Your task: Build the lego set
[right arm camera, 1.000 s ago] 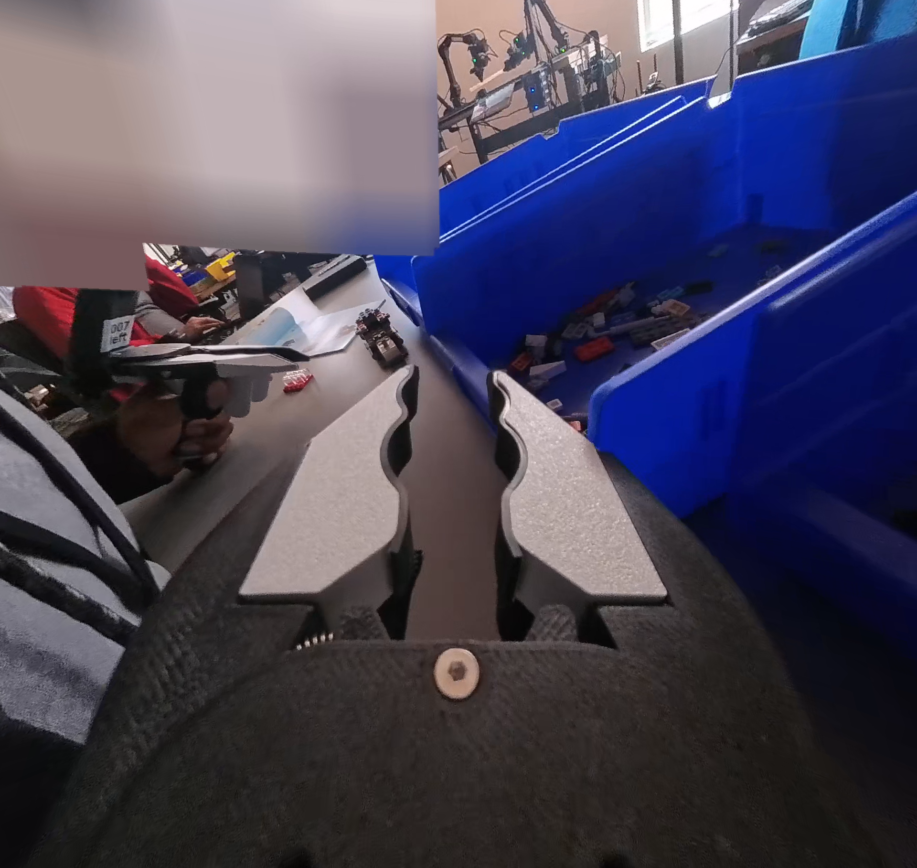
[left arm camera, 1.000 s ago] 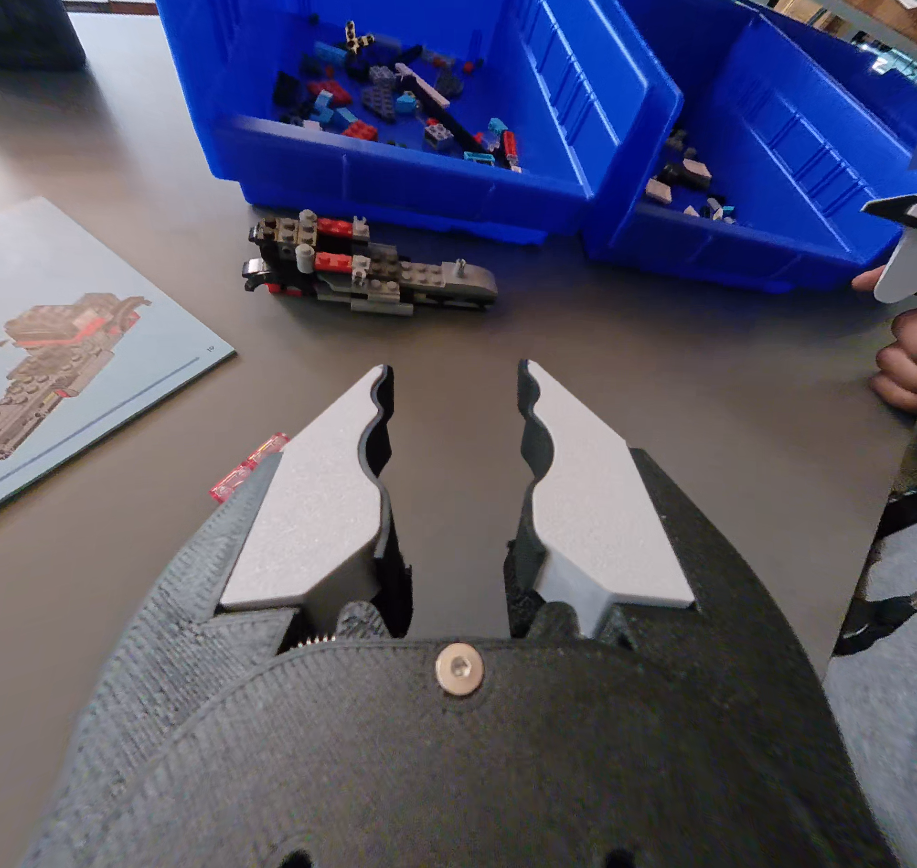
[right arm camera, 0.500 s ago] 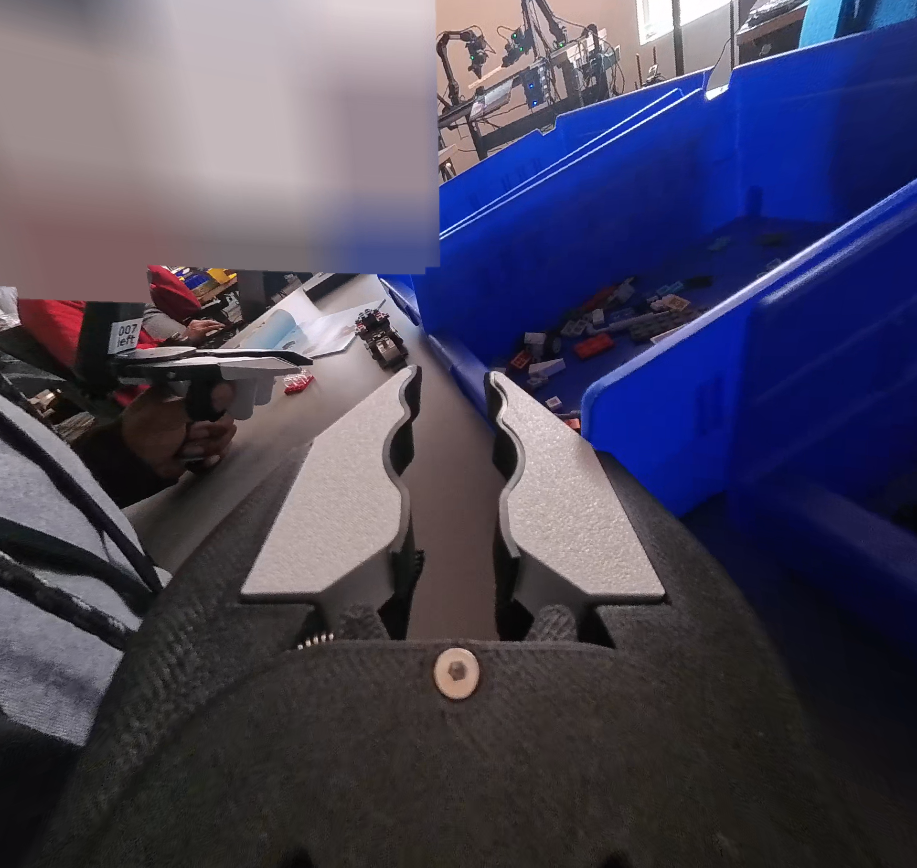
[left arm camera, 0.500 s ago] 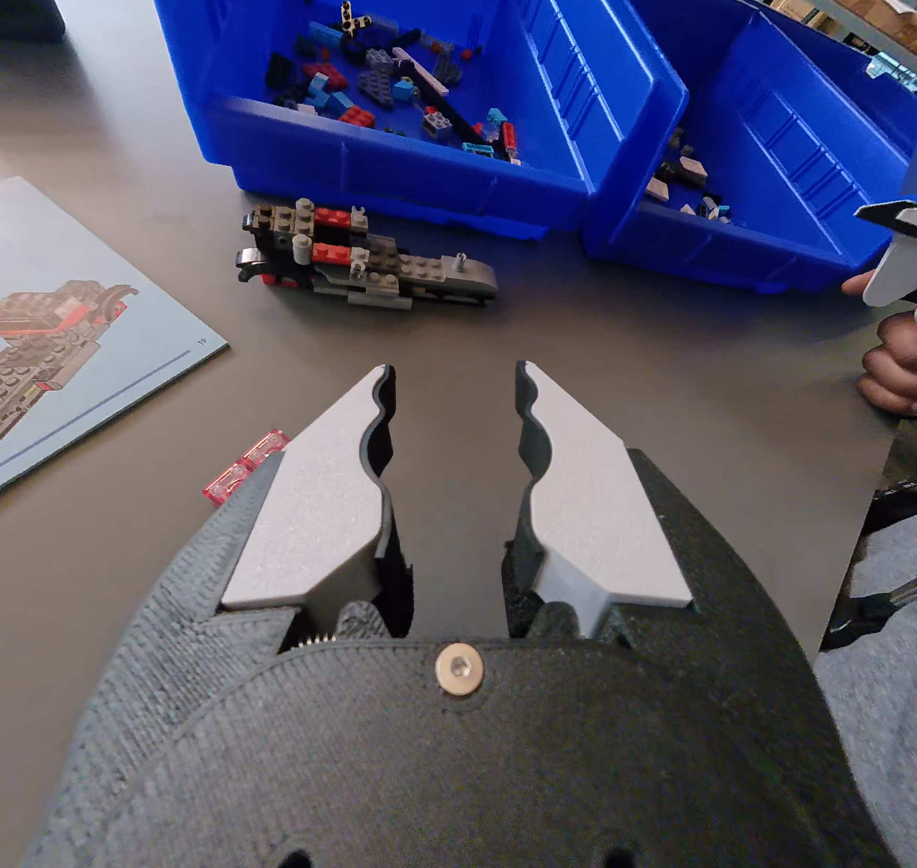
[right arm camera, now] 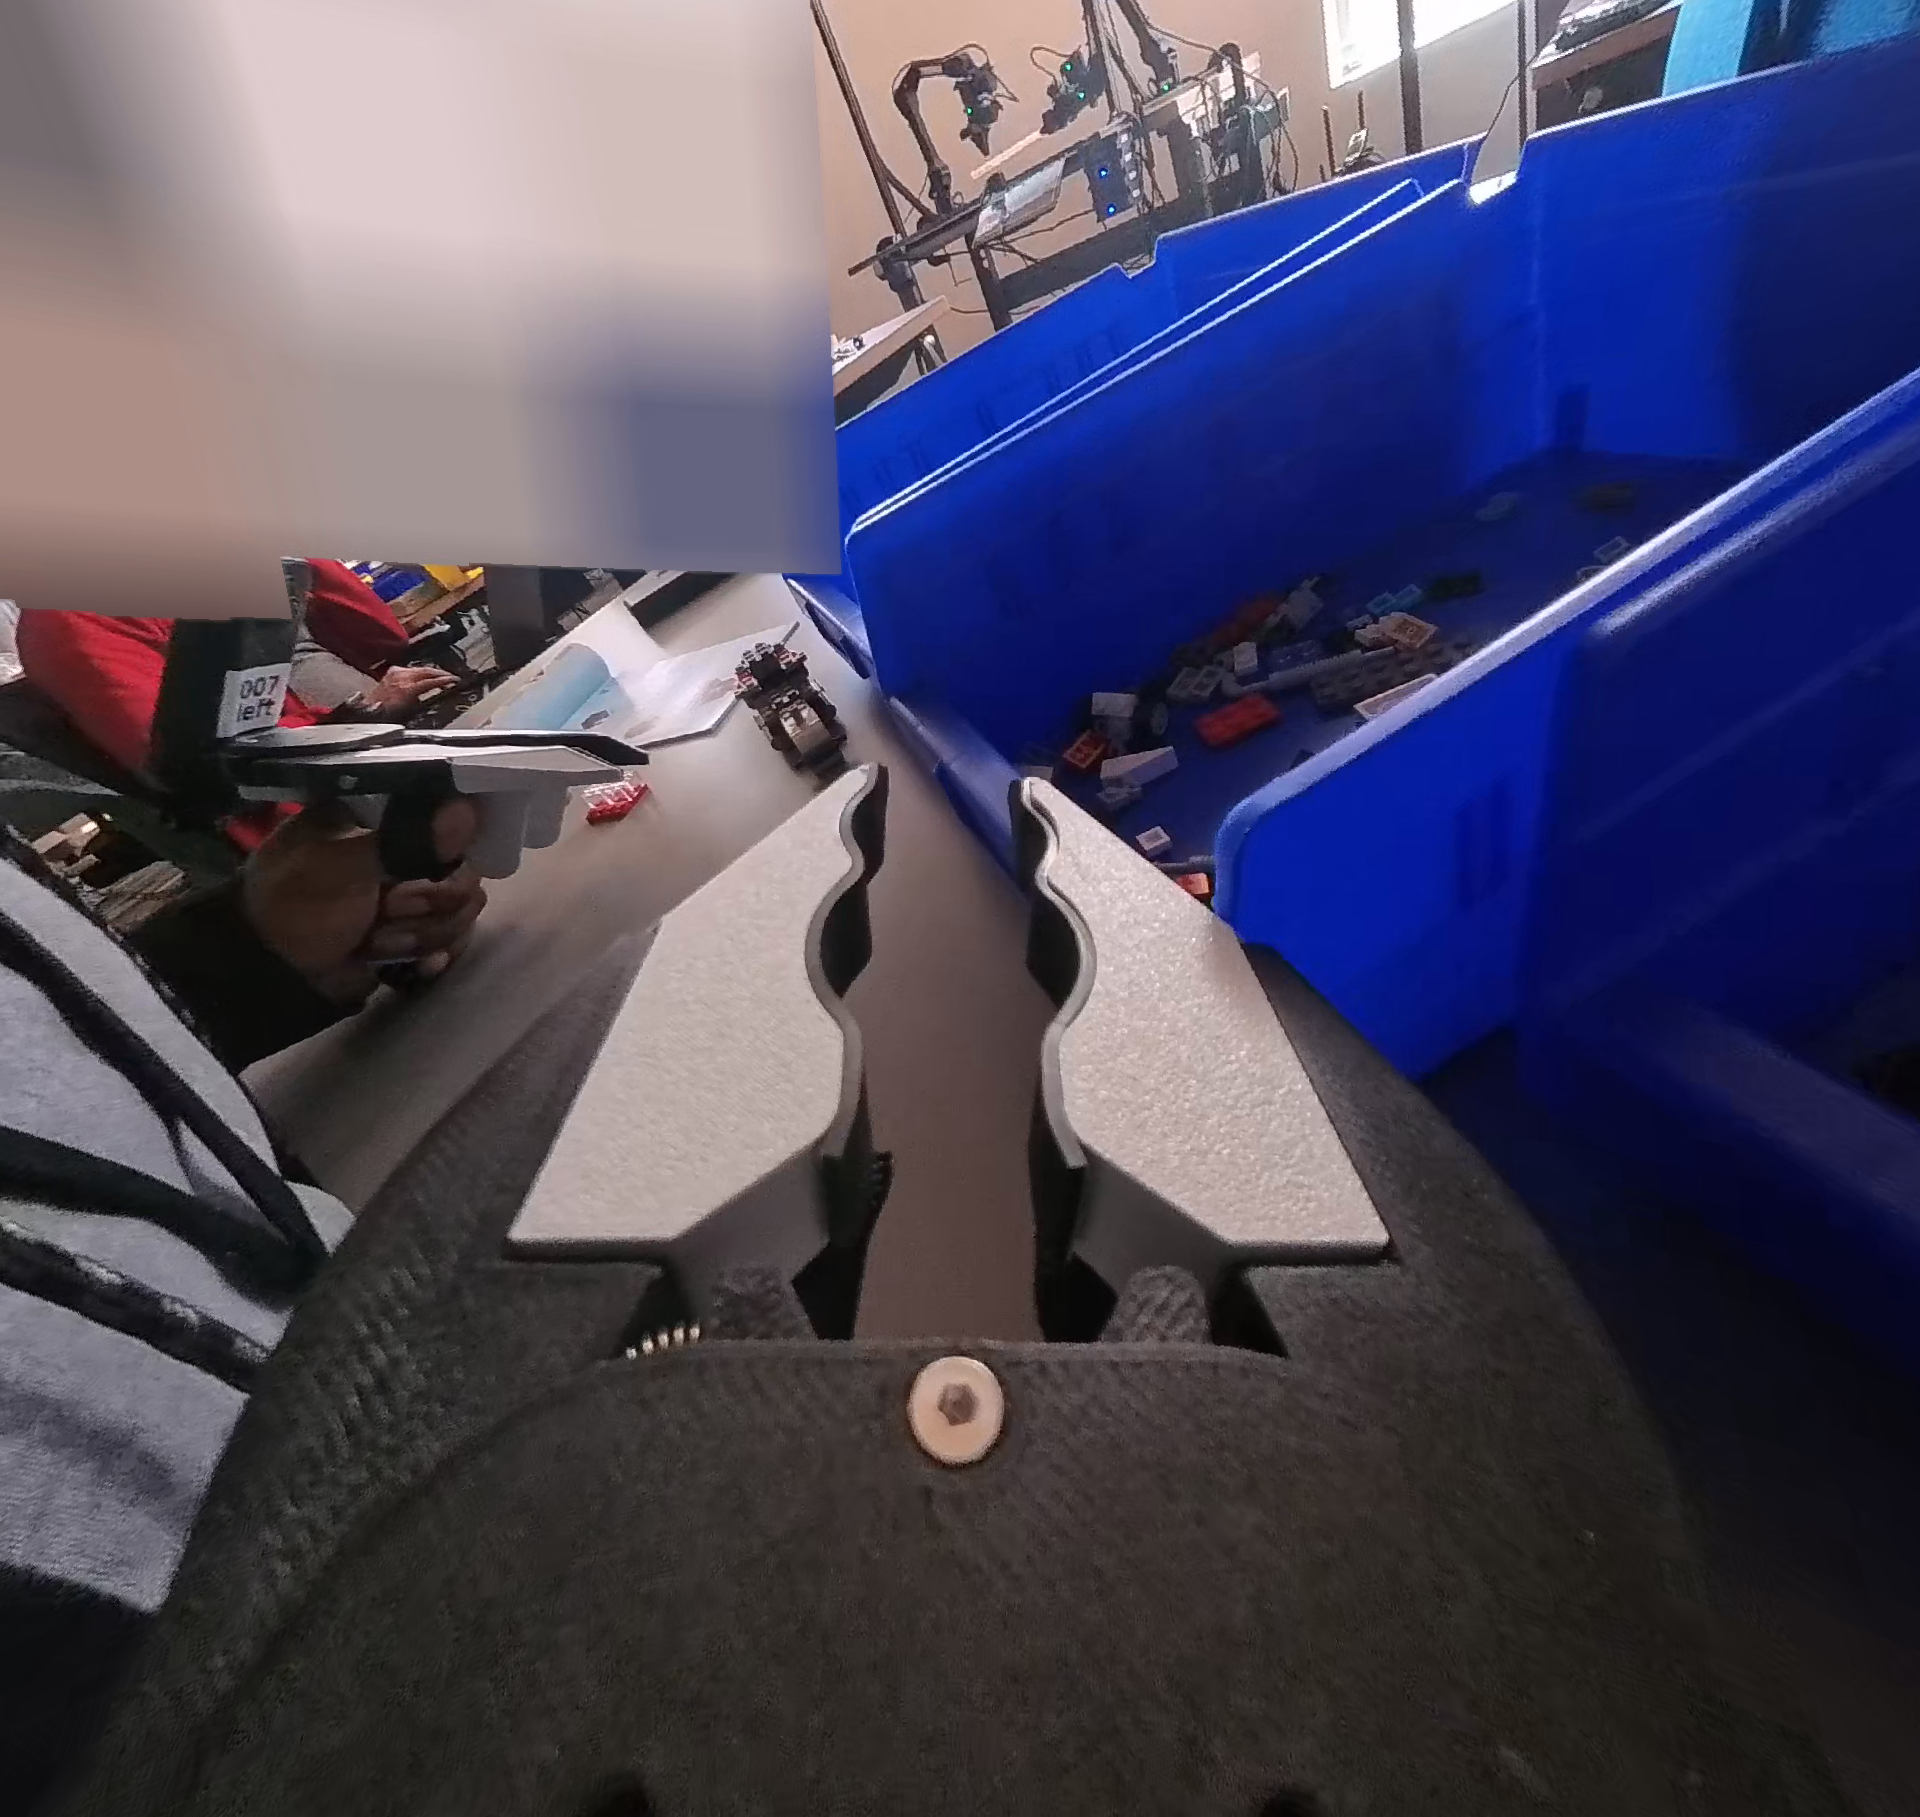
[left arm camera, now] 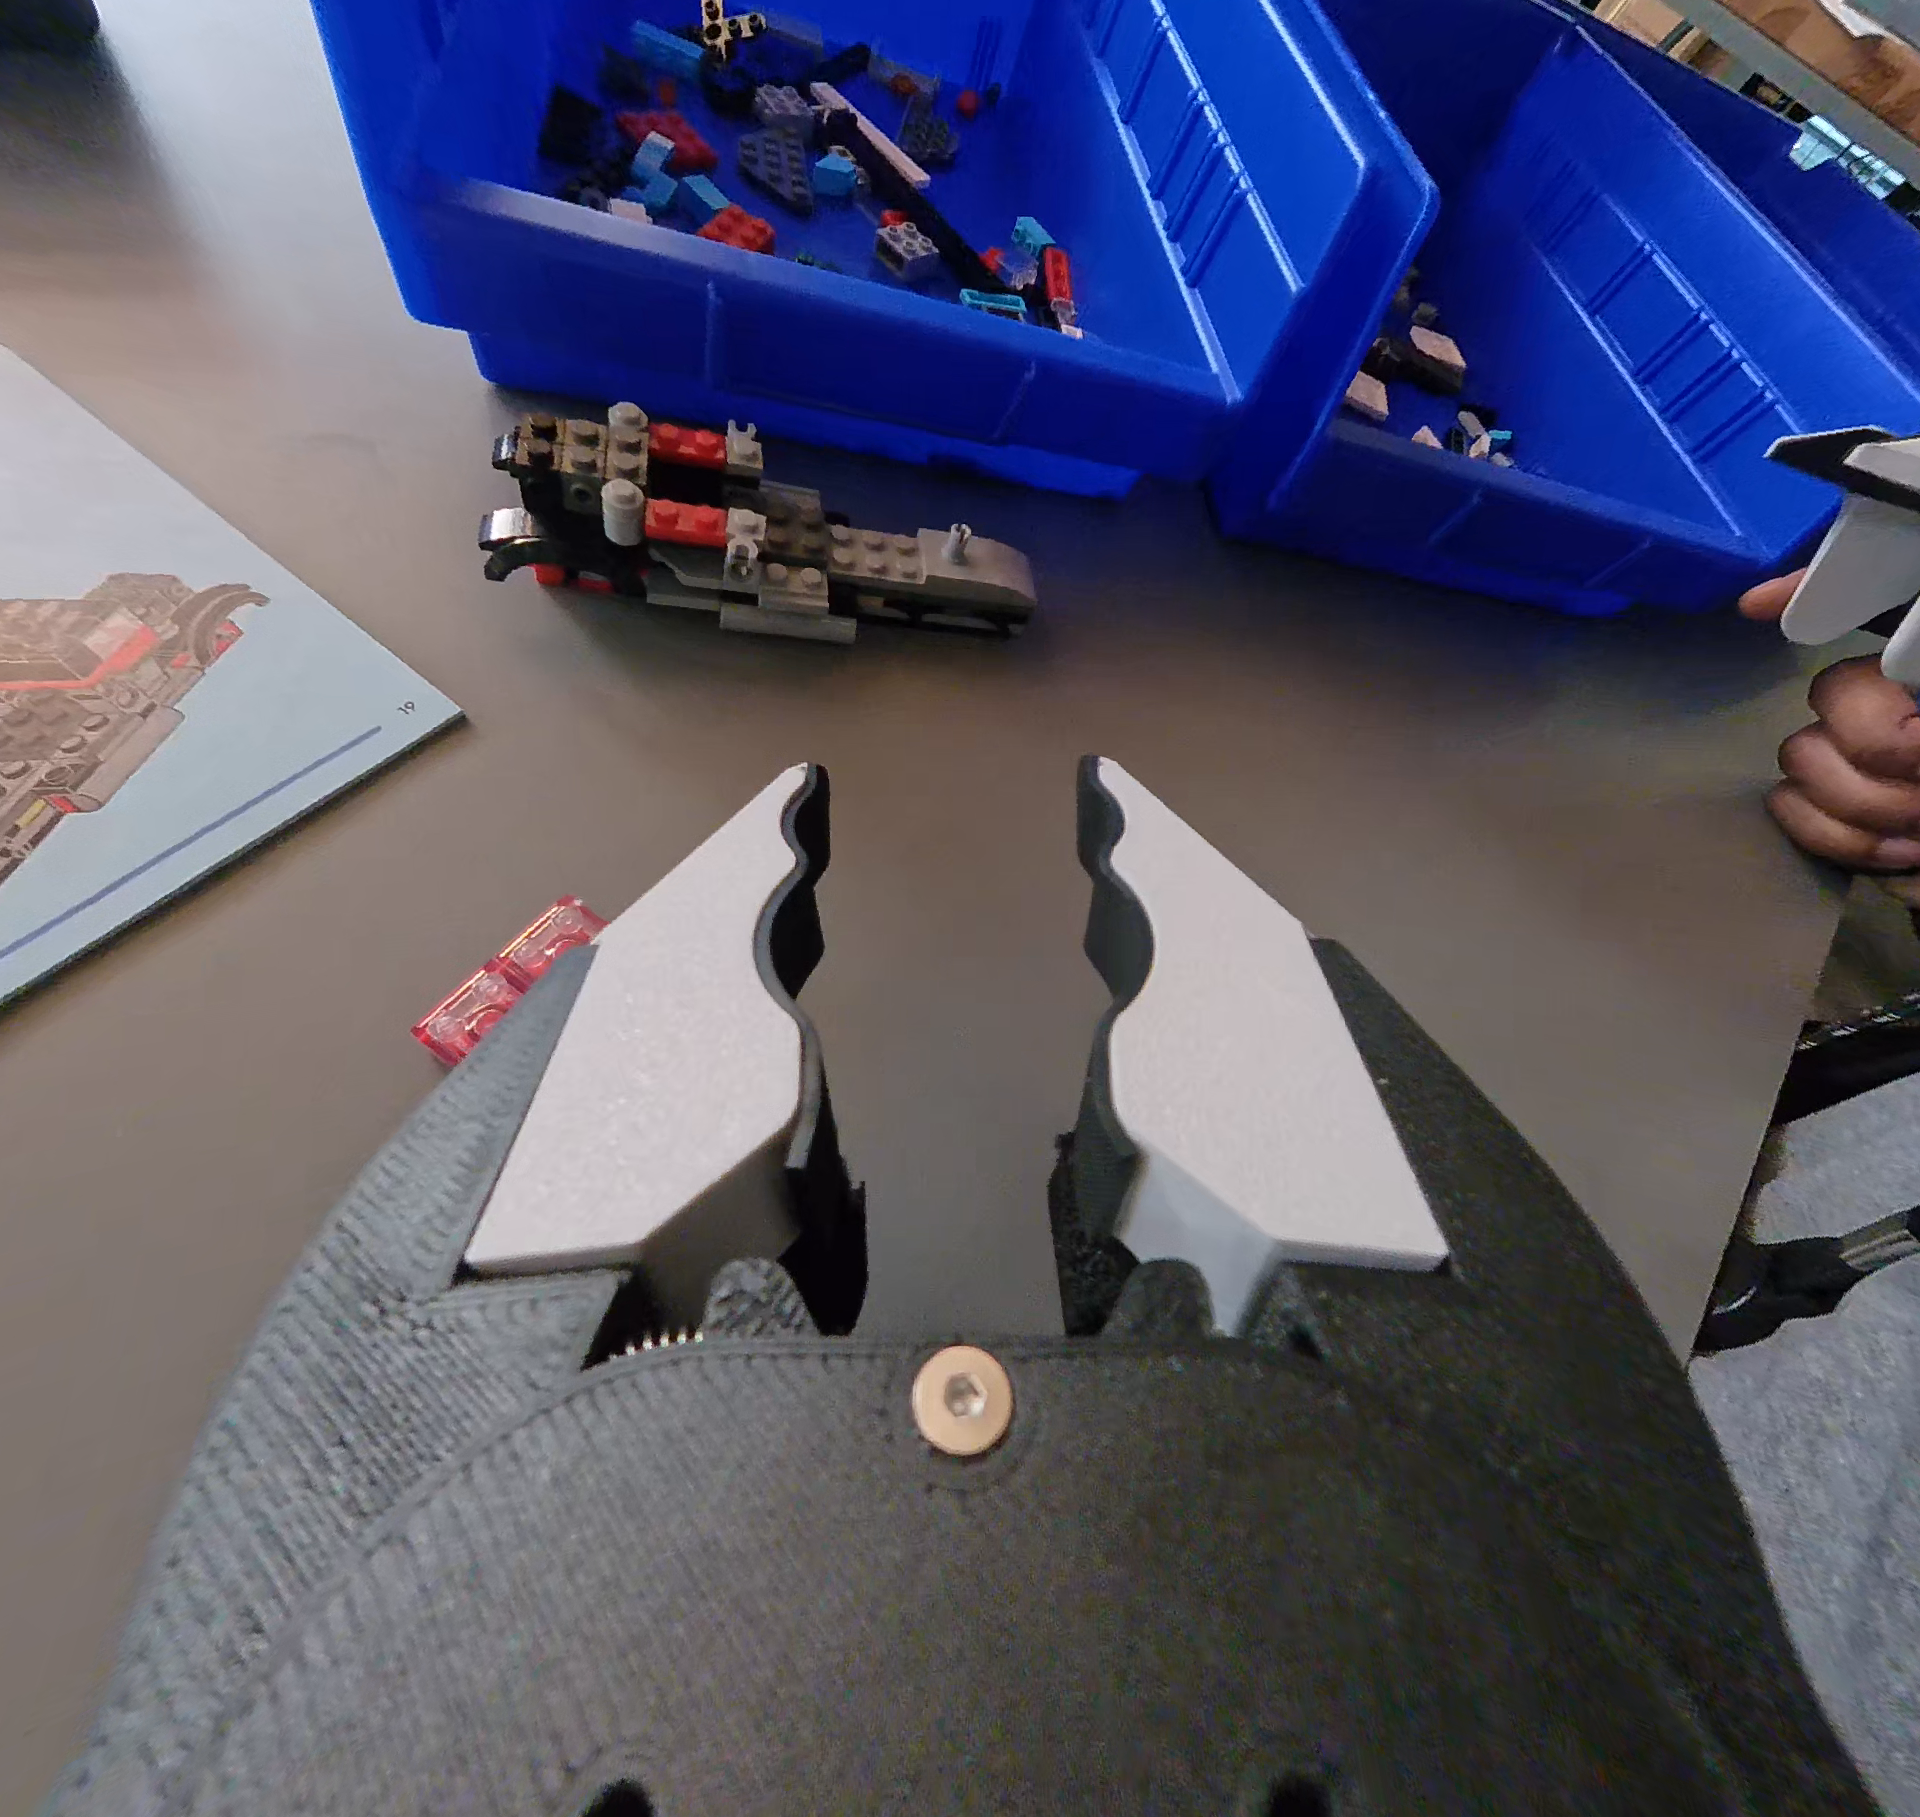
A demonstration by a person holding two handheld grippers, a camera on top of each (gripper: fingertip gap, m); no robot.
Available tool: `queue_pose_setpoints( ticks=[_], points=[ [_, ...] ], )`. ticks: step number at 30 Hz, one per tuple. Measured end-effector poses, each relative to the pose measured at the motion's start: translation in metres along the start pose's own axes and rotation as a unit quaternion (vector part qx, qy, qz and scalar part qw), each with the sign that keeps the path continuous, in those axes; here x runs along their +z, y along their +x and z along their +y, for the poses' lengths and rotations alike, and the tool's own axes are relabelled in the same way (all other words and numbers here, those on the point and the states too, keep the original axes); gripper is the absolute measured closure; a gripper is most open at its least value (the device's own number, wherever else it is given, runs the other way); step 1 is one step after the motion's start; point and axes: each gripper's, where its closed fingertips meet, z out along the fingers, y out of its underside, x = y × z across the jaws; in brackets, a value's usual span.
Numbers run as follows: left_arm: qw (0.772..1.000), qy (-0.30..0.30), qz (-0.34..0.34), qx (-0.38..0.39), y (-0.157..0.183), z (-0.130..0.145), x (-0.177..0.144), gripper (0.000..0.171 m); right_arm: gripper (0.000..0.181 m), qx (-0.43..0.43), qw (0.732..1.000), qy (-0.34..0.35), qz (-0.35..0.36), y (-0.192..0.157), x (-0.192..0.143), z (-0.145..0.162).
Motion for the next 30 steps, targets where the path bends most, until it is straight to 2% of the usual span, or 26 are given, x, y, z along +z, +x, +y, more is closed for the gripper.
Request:
queue_pose_setpoints(
  ticks=[30],
  points=[
    [1.000,0.006,0.010,-0.005,0.0016,-0.0013,-0.0014,0.123,0.157,0.001,1.000,0.002,-0.002,-0.0001,0.0000,-0.0010]
  ],
)
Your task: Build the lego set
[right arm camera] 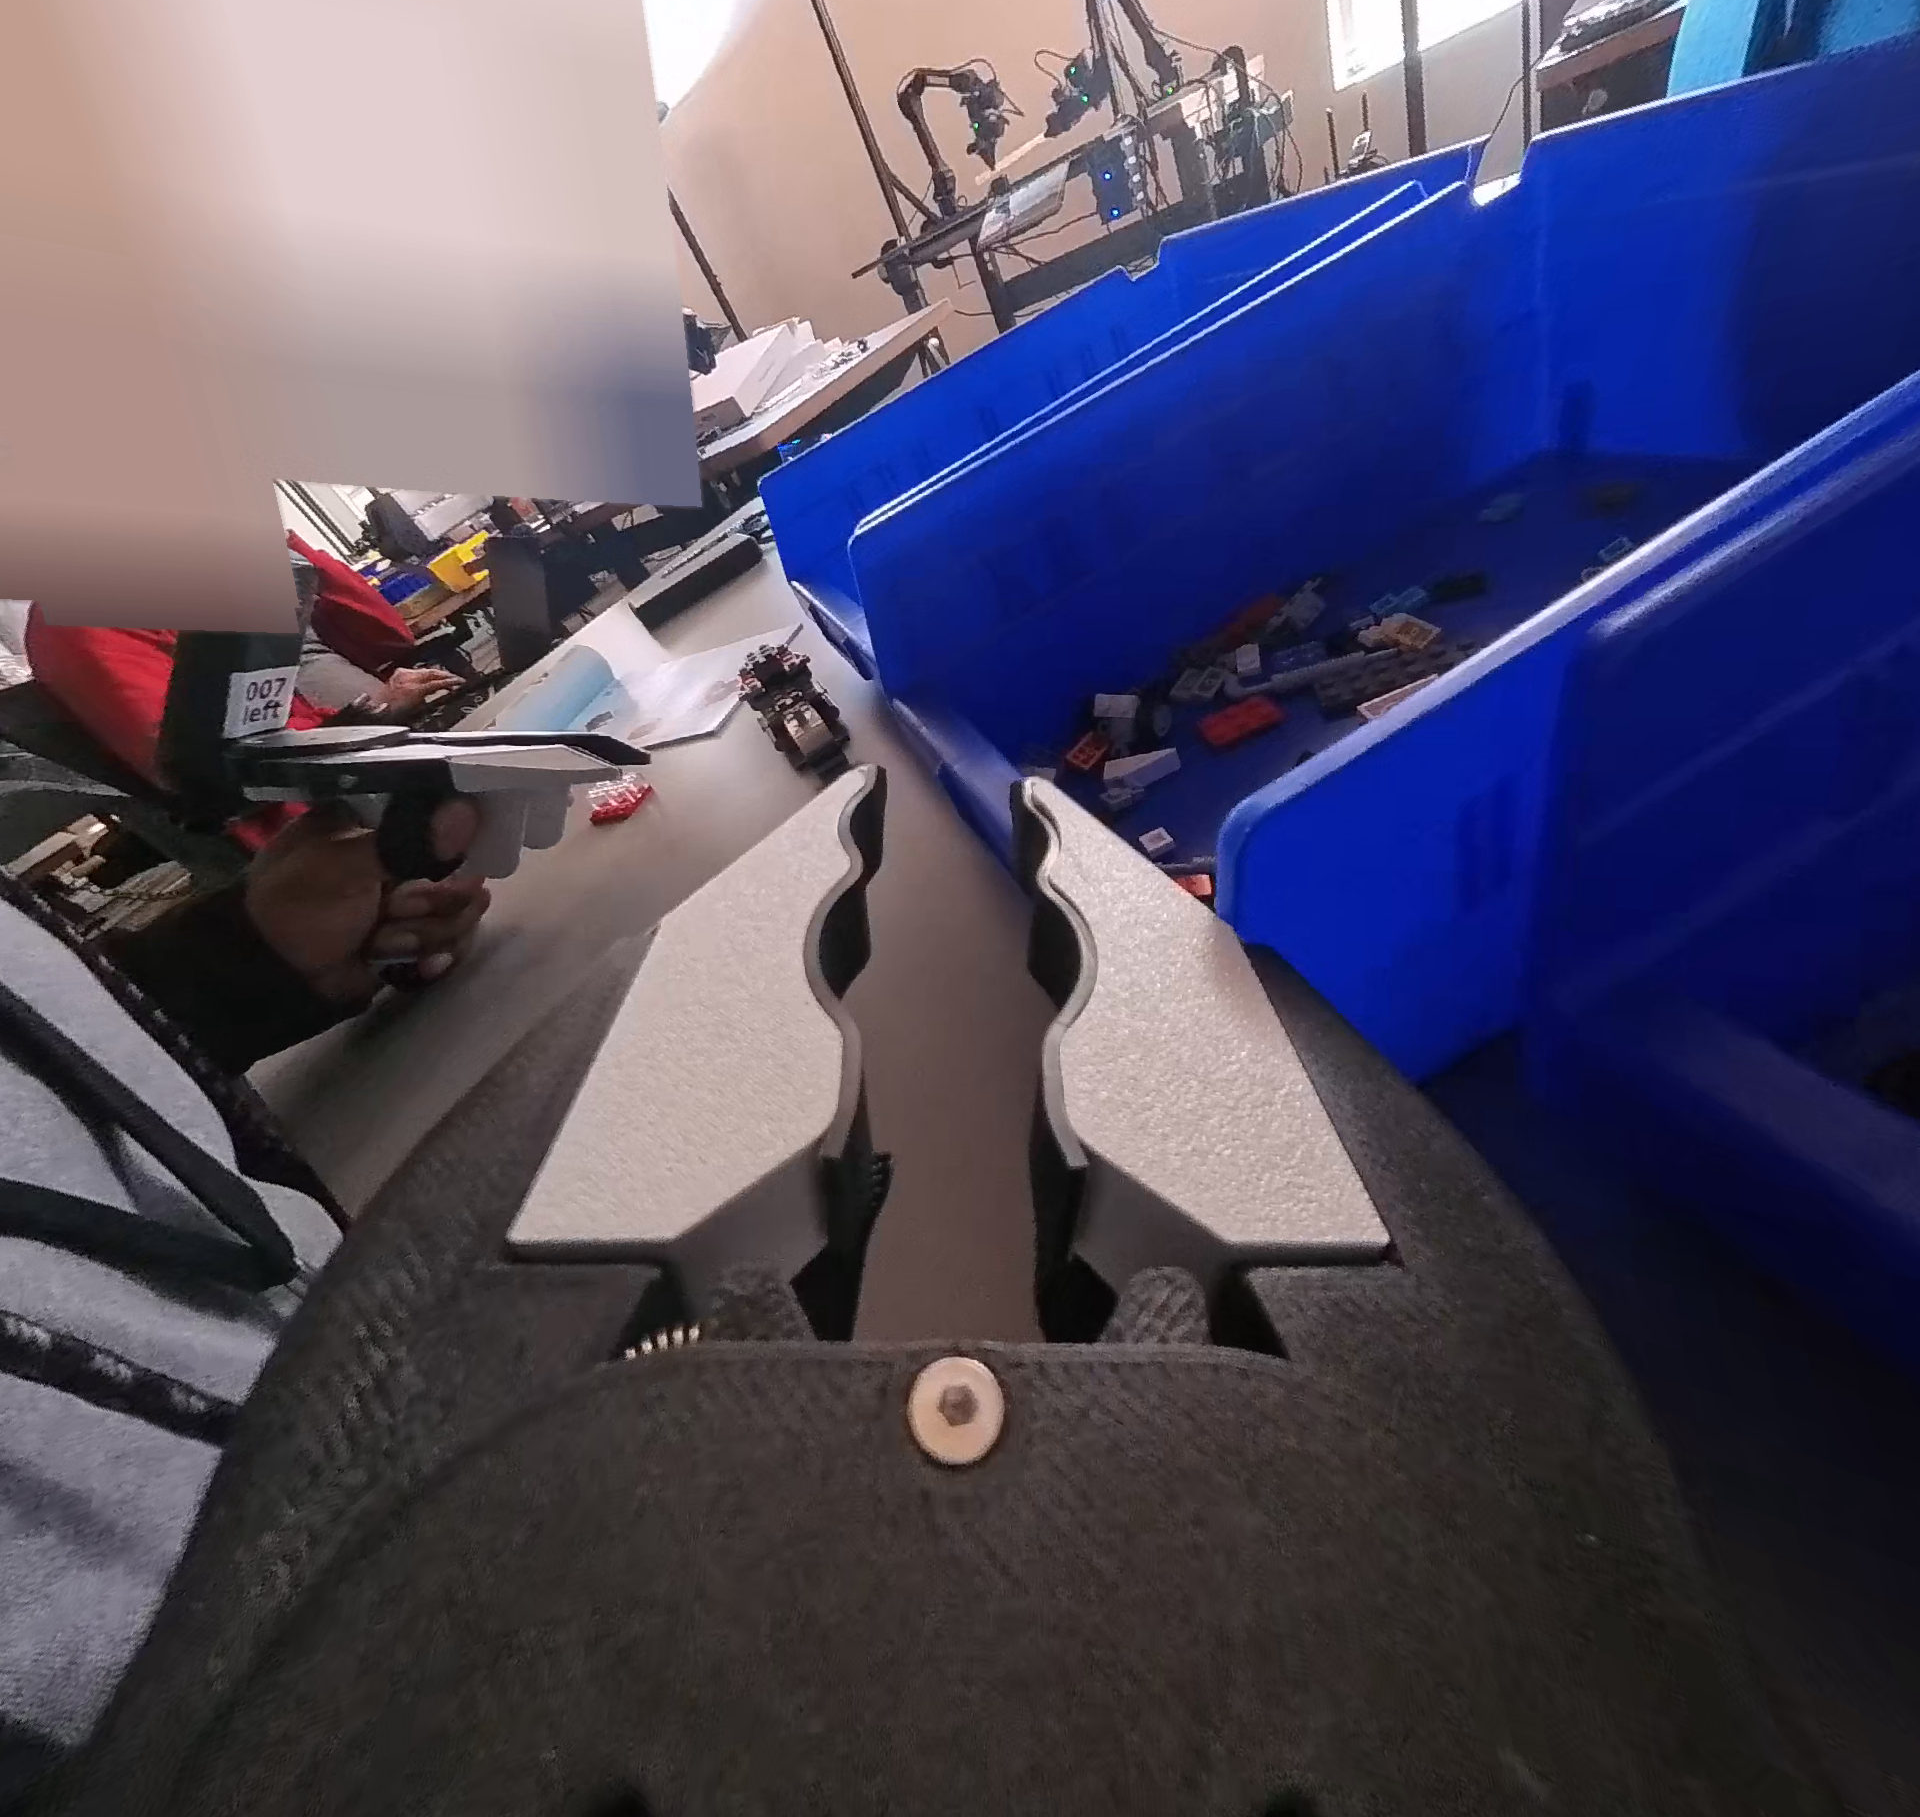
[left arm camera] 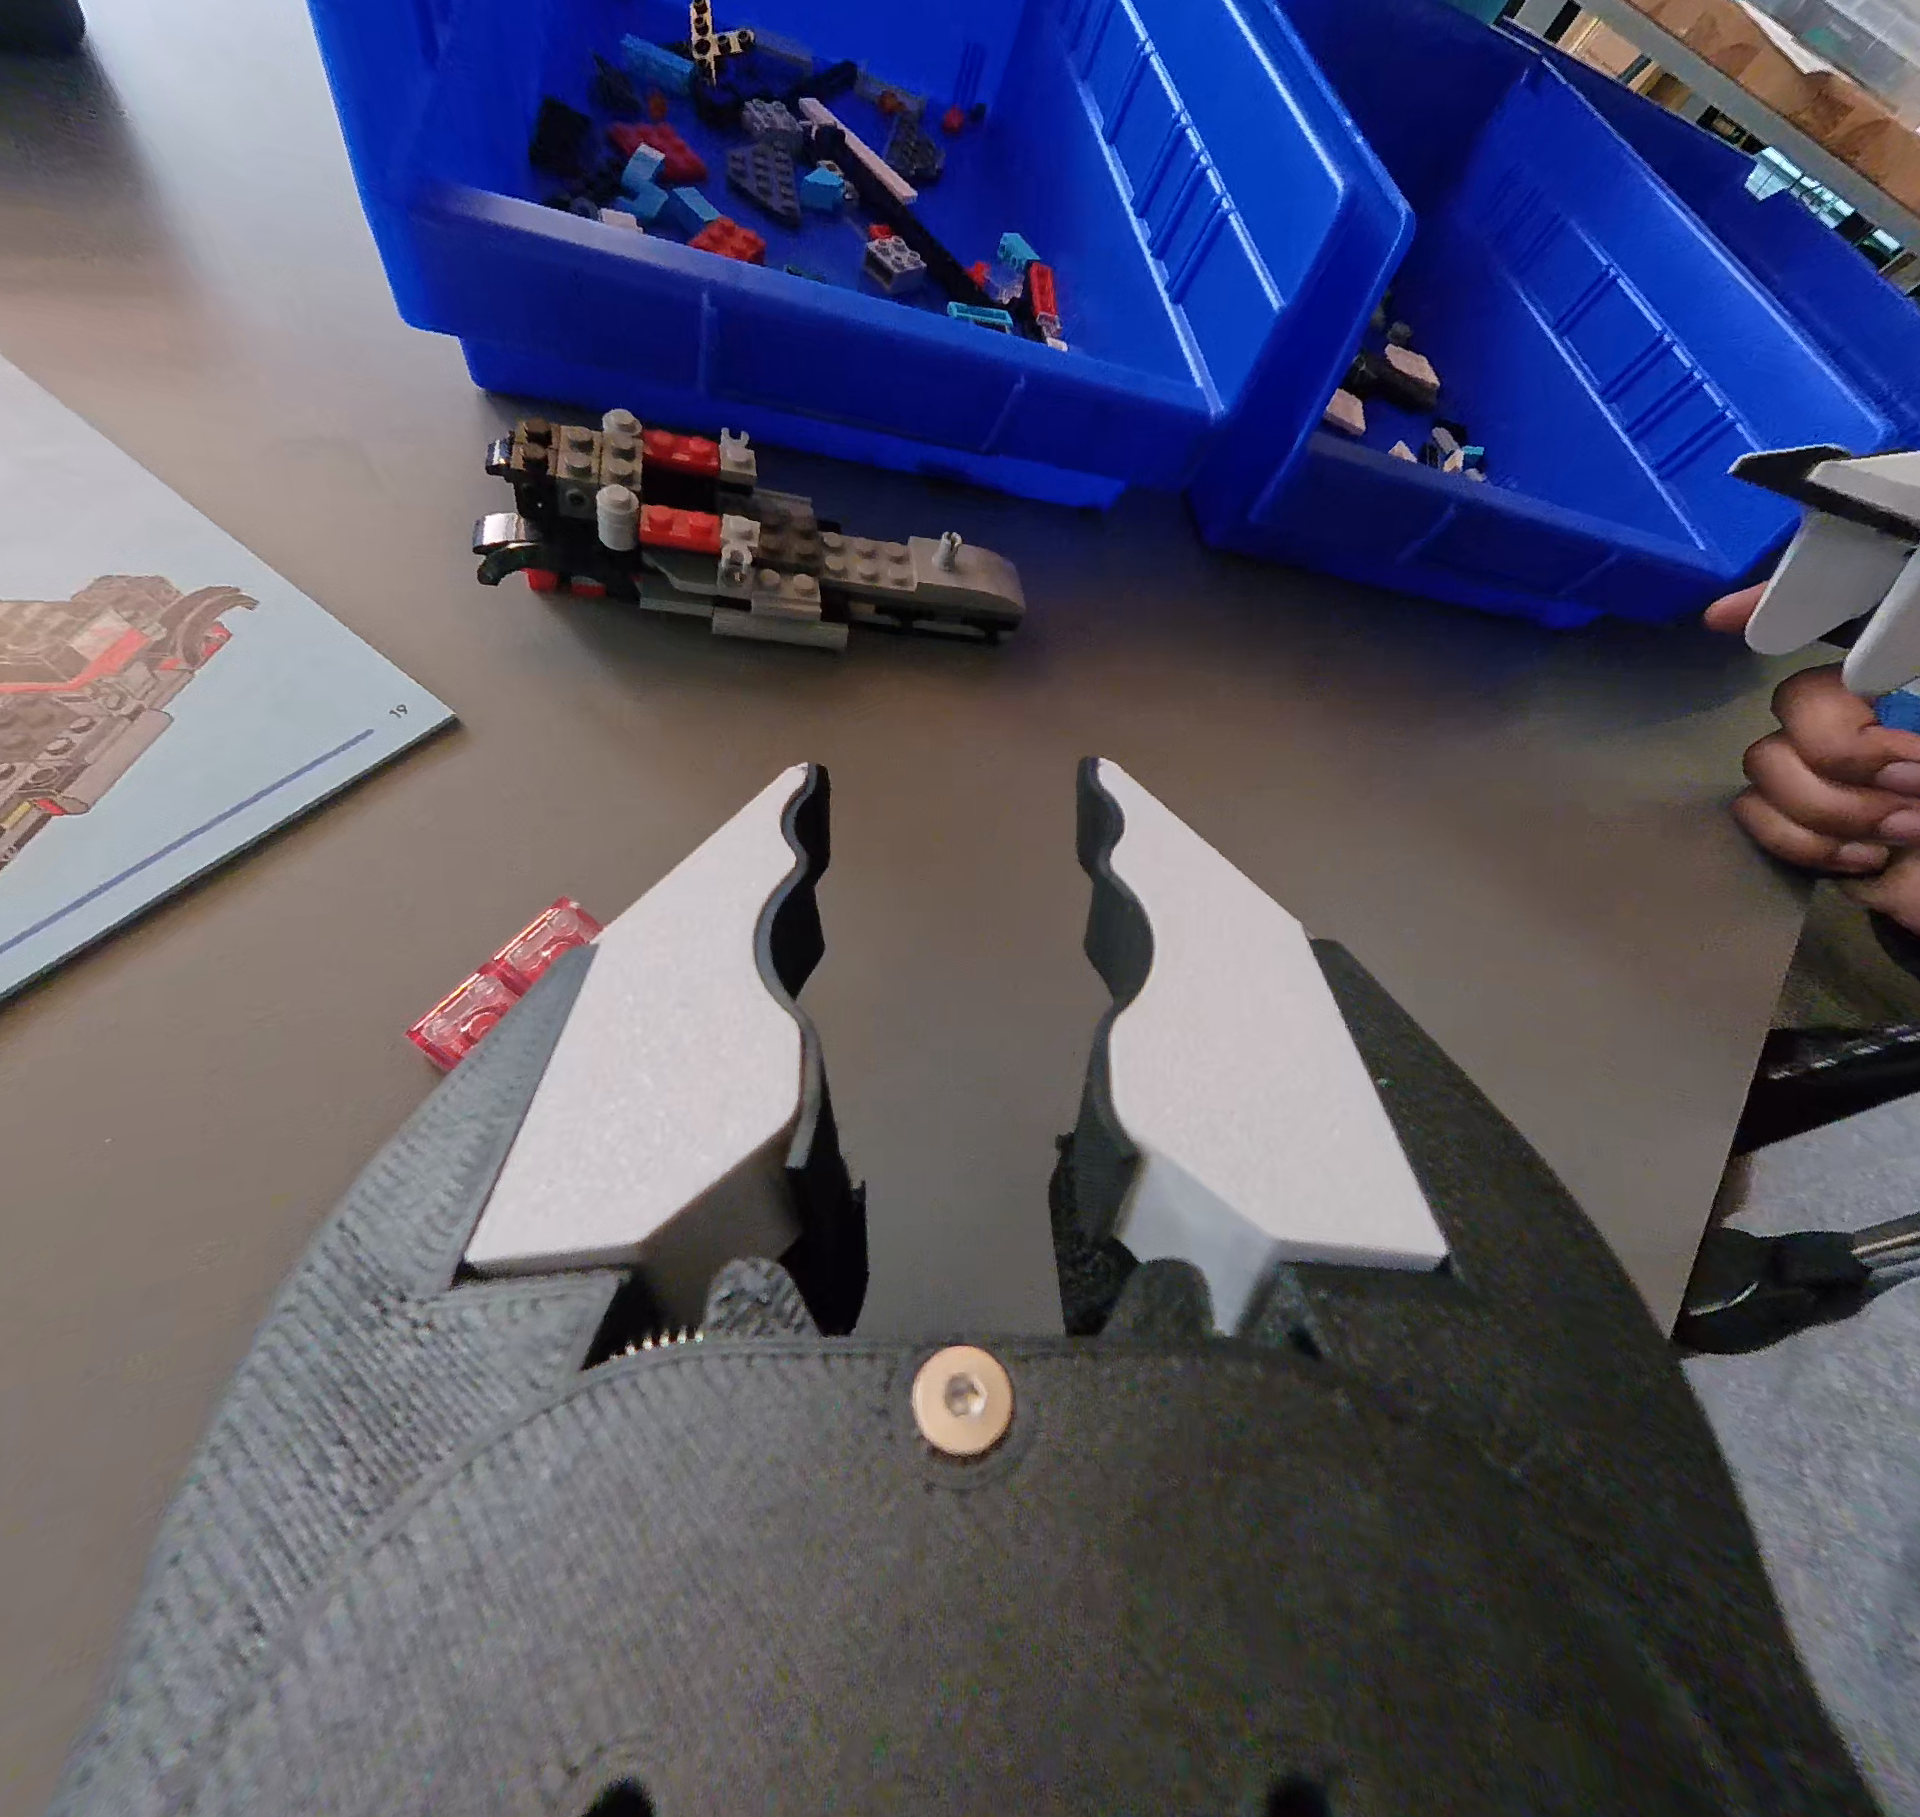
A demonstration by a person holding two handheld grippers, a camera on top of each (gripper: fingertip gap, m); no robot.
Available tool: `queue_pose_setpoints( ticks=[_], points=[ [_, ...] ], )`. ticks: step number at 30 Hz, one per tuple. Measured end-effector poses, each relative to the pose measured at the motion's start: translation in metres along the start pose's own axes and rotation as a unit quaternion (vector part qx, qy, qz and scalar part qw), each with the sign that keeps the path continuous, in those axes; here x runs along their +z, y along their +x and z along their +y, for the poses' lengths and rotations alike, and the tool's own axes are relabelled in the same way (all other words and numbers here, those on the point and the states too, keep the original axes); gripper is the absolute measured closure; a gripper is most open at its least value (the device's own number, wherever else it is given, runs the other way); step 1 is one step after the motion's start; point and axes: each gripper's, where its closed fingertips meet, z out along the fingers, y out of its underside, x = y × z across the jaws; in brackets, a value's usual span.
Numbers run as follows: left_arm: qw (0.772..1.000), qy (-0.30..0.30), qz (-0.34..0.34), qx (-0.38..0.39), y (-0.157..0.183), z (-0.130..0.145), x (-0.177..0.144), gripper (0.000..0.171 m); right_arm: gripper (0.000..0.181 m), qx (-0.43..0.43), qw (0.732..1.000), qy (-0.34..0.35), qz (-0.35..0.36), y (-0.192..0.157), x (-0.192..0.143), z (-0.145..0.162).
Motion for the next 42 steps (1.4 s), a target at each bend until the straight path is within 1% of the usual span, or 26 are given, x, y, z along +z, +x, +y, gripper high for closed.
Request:
queue_pose_setpoints(
  ticks=[19,32,36,38,42],
  points=[
    [0.999,-0.026,-0.020,0.023,0.000,0.006,0.005,0.123,0.156,-0.001,0.999,0.043,-0.016,-0.005,-0.010,-0.010],
    [0.999,-0.023,-0.018,0.025,0.001,0.006,0.004,0.124,0.156,0.001,0.999,0.044,-0.021,-0.006,-0.011,-0.010],
    [1.000,-0.013,-0.008,0.021,0.002,0.003,0.003,0.123,0.156,-0.015,0.998,0.038,-0.038,-0.011,-0.014,-0.010],
    [1.000,-0.005,-0.001,0.017,0.003,0.001,0.001,0.123,0.156,-0.045,0.997,0.039,-0.041,-0.012,-0.021,-0.018],
    [1.000,0.008,0.015,0.005,0.005,-0.002,-0.002,0.123,0.156,-0.119,0.989,0.046,-0.078,-0.018,-0.046,-0.065]
  ],
)
